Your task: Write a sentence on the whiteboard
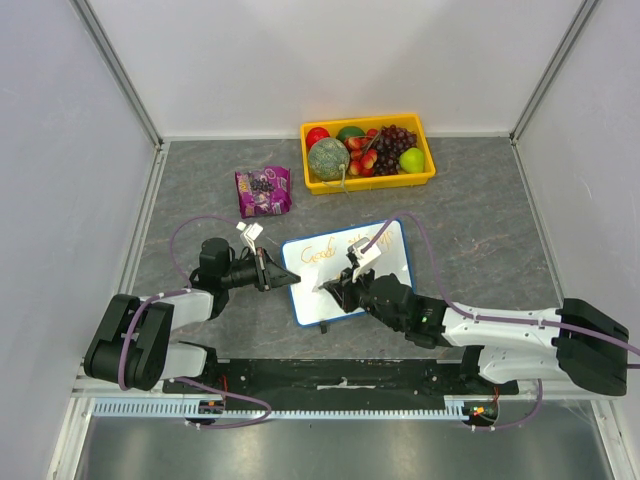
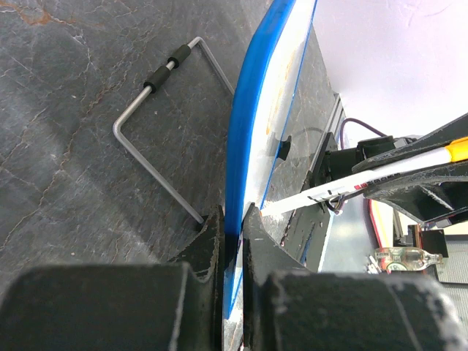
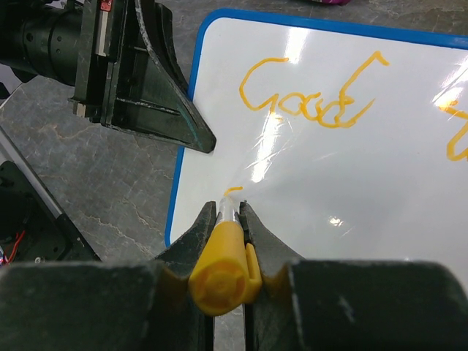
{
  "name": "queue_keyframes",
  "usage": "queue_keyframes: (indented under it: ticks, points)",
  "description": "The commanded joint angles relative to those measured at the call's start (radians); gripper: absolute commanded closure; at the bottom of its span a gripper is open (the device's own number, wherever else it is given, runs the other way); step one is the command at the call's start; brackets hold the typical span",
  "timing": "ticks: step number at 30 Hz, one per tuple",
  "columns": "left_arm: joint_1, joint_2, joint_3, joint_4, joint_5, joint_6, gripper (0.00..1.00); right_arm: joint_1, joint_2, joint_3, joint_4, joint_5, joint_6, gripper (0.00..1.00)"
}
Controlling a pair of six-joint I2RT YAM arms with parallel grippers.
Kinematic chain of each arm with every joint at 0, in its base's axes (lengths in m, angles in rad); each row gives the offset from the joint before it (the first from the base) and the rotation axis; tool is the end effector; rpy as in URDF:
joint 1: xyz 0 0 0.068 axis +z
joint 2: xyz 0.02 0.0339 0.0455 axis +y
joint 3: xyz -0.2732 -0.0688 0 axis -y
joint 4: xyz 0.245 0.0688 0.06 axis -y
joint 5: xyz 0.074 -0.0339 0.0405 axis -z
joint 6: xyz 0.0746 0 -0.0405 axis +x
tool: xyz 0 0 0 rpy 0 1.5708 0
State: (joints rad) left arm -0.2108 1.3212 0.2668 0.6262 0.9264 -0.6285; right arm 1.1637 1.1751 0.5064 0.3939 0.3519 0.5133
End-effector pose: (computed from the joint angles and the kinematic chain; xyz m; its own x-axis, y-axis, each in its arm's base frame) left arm 0.2161 -0.1072 0.1455 -0.8205 -0.1856 -0.5407 0.4382 0.4032 -0.8034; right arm 0.1356 0.2495 0.2217 -0.4524 0.1150 -0.8844 -0.5837 0.7115 0.3912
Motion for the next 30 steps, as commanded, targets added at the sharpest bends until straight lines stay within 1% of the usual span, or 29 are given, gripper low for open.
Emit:
queue_keyframes:
  ticks: [1, 13, 21, 30]
  points:
    - [0.005, 0.013, -0.005, -0.082, -0.156, 0.050, 0.98, 0.007, -0.020, -0.003, -0.047, 0.019, 0.005, 1.00]
    - [0.004, 0.012, -0.005, -0.083, -0.158, 0.050, 0.98, 0.014, -0.057, -0.014, -0.086, 0.082, 0.011, 1.00]
    - [0.004, 0.012, -0.006, -0.083, -0.158, 0.050, 0.98, 0.014, -0.054, 0.026, -0.076, 0.108, -0.009, 1.00]
    - [0.004, 0.010, -0.005, -0.085, -0.156, 0.049, 0.98, 0.014, -0.111, 0.053, -0.075, 0.137, -0.028, 1.00]
